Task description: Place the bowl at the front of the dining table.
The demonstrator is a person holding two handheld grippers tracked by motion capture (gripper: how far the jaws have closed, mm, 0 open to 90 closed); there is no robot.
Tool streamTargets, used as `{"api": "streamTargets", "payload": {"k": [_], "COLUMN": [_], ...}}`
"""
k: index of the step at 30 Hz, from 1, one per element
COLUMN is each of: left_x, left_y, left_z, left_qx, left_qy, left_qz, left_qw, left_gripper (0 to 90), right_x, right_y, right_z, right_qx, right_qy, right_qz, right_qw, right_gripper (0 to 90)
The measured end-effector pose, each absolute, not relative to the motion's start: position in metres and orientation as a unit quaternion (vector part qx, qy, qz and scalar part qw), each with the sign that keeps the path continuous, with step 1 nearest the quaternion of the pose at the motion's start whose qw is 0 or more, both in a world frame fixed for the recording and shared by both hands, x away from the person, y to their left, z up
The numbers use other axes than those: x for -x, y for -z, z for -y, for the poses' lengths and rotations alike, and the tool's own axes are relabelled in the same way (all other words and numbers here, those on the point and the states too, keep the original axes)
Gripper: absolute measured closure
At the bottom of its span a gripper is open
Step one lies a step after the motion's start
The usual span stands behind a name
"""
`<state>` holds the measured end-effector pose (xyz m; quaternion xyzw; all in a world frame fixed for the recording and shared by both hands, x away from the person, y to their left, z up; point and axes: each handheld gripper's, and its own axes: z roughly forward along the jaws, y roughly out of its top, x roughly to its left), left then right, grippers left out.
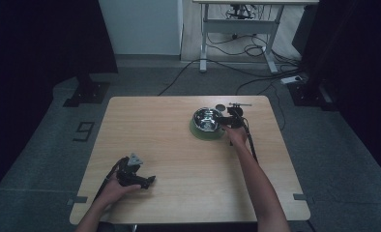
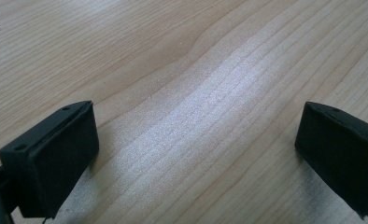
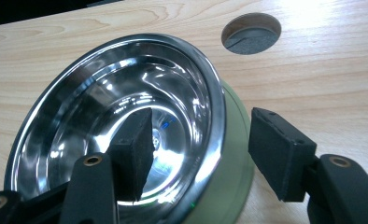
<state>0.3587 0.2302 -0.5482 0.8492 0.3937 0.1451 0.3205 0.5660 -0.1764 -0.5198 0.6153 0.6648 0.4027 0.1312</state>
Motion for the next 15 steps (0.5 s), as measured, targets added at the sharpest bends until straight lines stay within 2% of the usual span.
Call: {"api": "streamTargets", "payload": {"k": [15], "left_x": [-0.359], "left_y": [0.548], "left_z": [-0.230], "left_qx": [-0.849], "left_qy": [-0.145], "left_qz": [-0.394], "left_qw": [0.320], "left_gripper": [0.0], "right_x": [-0.542], "right_y": [0.499], "right_z": [0.186], "right_qx": [-0.588], "right_qy": [-0.409], "right_qz": [-0.686], "right_qw": [0.131], "right_gripper": [37.3]}}
